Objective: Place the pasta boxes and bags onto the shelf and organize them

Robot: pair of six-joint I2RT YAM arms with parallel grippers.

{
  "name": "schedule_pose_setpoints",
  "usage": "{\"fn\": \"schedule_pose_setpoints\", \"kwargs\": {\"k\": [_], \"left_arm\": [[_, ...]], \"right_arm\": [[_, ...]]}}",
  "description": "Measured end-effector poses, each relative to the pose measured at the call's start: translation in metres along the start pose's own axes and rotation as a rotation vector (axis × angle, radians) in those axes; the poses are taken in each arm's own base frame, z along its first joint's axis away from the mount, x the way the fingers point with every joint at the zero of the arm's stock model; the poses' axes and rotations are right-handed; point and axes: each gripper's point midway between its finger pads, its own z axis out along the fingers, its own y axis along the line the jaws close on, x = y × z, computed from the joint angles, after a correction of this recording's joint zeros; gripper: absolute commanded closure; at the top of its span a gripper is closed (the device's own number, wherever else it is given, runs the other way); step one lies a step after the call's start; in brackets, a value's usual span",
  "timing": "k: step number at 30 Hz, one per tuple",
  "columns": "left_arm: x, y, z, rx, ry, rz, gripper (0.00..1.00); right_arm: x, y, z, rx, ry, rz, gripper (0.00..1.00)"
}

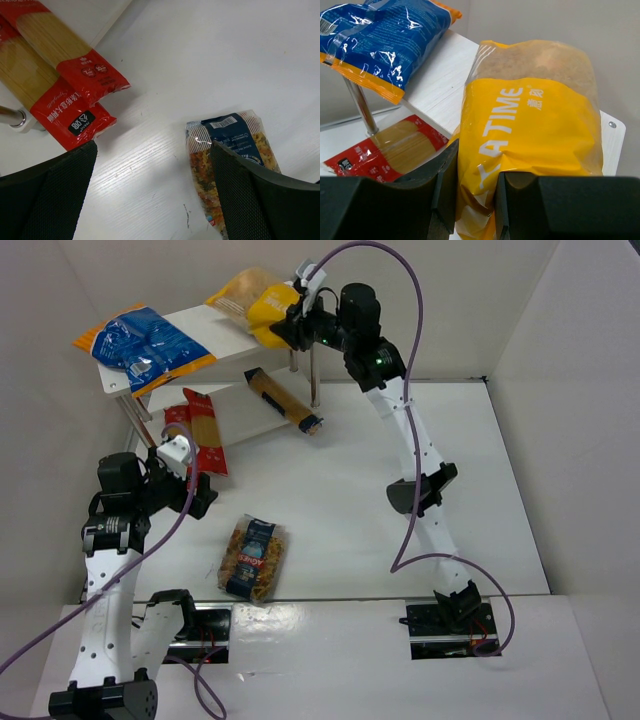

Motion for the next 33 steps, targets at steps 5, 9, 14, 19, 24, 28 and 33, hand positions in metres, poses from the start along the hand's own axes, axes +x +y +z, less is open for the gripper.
{"fn": "schedule_pose_setpoints", "kwargs": {"k": [5,9,14,19,24,28,33], "left_arm": [[0.000,0.002,-0.001,-0.007,0.000,-0.004,0.01],[0.001,0.004,-0.001,-0.013,0.000,-0.008,0.01],[0.001,0.003,-0.001,-0.009,-0.001,-0.008,0.01],[0.001,0.003,-0.001,-0.009,-0.001,-0.009,0.01],[0.001,0.003,-0.001,-0.008,-0.001,-0.009,0.01],[0.001,0.003,-0.001,-0.009,-0.001,-0.008,0.01],[0.000,0.003,-0.001,-0.007,-0.002,-0.007,0.01]], "right_arm": [[-0.001,-0.001,0.005,0.011,-0.020,-0.006,1.00],[-0.001,-0.001,0.010,0.012,-0.035,-0.008,1.00],[0.000,0.001,0.018,0.011,-0.059,-0.008,0.99],[0.000,0.008,0.027,0.020,-0.077,-0.008,0.82],[-0.001,0.014,0.031,0.021,-0.081,-0.007,0.45],[-0.016,0.011,0.031,0.036,-0.134,-0.043,0.23],[-0.036,0.010,0.028,0.047,-0.192,-0.079,0.09]]}}
